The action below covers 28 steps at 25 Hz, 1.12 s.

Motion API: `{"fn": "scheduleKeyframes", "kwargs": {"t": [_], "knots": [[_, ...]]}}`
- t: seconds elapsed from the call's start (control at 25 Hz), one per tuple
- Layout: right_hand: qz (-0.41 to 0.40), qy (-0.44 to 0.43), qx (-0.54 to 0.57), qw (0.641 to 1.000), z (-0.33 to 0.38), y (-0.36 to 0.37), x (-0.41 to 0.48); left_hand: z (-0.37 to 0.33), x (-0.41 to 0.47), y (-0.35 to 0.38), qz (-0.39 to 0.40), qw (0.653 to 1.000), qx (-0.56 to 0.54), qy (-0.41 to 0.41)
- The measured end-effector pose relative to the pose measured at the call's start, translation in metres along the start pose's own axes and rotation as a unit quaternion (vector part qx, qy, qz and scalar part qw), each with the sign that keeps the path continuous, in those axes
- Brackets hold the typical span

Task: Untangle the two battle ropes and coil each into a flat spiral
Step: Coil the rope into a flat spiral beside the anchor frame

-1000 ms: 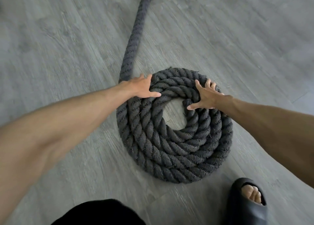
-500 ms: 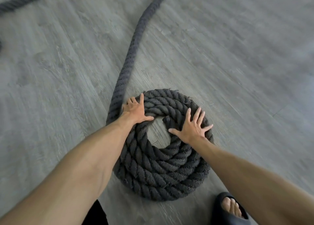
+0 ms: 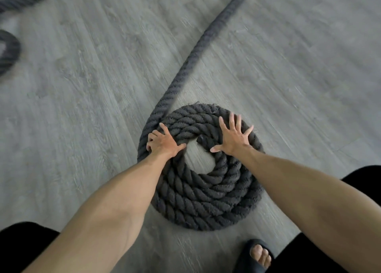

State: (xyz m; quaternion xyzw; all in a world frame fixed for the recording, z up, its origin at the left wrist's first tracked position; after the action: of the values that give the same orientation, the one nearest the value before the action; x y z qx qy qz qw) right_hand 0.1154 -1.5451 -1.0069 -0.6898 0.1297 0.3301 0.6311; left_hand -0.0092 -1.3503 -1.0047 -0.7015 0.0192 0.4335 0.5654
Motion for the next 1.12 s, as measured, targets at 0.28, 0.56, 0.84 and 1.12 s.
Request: {"fn": "scheduleKeyframes", "kwargs": {"t": [0.28,0.56,0.84,1.12], "knots": [[0.040,0.128,0.074,0.988,-0.010,0.030,-0.019,-0.014,0.008,-0.013,0.058,0.998,0.013,-0.024],[0.030,0.021,-0.027,0.999,-0.034,-0.040,0.060,-0.049,0.084,-0.099,0.012,0.985,0.097,0.144],[-0.020,0.008,-0.052,0.998,-0.040,-0.072,0.098,-0.103,0.147,-0.124,0.038,0.947,0.095,0.305],[-0.009,0.383,0.206,0.901,-0.036,-0.002,0.030,-0.105,0.151,-0.121,0.001,0.930,0.157,0.332]]}}
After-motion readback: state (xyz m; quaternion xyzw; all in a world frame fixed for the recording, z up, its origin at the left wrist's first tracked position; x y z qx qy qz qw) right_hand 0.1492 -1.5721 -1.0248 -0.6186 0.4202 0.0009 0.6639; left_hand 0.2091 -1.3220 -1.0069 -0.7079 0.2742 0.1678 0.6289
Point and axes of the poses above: each hand's wrist, its own x-axis towards the middle knuckle, its own y-axis out of the palm, z = x × y, the point moved 1 cm from there along x, towards the middle knuckle, and after that the axes turned 14 degrees about y, right-handed, at the moved point
